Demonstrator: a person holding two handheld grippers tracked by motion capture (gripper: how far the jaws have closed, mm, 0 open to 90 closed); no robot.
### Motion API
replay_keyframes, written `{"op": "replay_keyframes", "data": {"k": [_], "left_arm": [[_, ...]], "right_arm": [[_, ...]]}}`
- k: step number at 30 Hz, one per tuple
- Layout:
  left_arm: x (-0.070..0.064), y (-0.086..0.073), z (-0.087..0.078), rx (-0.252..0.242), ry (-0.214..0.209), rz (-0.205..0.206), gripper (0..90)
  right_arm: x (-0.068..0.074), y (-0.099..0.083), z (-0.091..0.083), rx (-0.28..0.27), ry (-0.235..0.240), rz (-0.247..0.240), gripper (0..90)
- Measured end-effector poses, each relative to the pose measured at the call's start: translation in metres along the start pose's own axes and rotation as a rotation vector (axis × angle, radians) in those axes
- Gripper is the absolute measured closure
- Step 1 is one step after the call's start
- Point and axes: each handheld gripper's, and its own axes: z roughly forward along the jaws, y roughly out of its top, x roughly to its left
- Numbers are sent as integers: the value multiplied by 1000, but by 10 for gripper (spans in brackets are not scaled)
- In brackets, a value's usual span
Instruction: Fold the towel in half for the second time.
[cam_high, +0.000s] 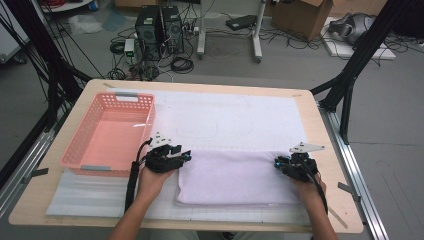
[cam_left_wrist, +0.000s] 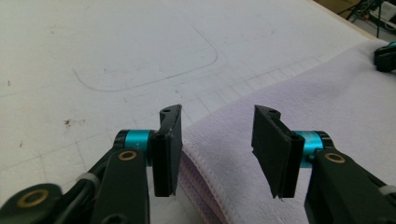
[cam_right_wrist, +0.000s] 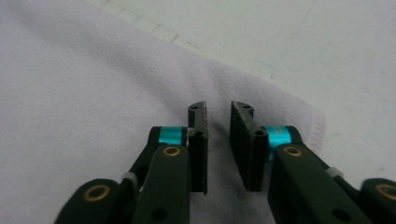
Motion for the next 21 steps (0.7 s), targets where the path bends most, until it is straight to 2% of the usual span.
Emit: {"op": "replay_keyframes", "data": {"k": [2,4,6,8,9,10,12,13,14,15,16,17,18,21], "left_arm": [[3,-1,4,10,7,-9,503],[6,-2,10,38,7,-18,477],[8,-4,15,78,2,-22,477],[10,-6,19,104,5,-23,473],[12,-6,20,106,6,-37,462],[12,-6,21,102,1,-52,469],[12,-6,21,104,3,-48,480],[12,-6,22,111,0,-43,529],[11,-6,22,111,-1,-49,623],[11,-5,22,115,-14,-61,771],[12,-4,22,117,-6,-86,797],[11,-2,23,115,4,-93,810],[11,1,22,105,16,-79,814],[10,11,20,25,27,-96,817]], "right_arm": [[-6,2,-7,-57,-28,-1,614],[-17,2,-9,-105,-71,51,493],[-26,0,-4,-92,-81,101,418],[-31,-2,5,-39,-57,134,394],[-32,-3,10,-14,-45,136,397],[-32,-3,12,-10,-29,149,435],[-33,-4,12,-19,8,143,580],[-32,-4,11,-20,23,148,667],[-32,-6,11,-29,51,151,731],[-31,-7,11,-35,51,157,756],[-31,-7,10,-35,53,163,775],[-31,-7,9,-35,53,161,787],[-31,-6,7,-41,38,149,793],[-32,-4,4,-81,-21,141,795]]}}
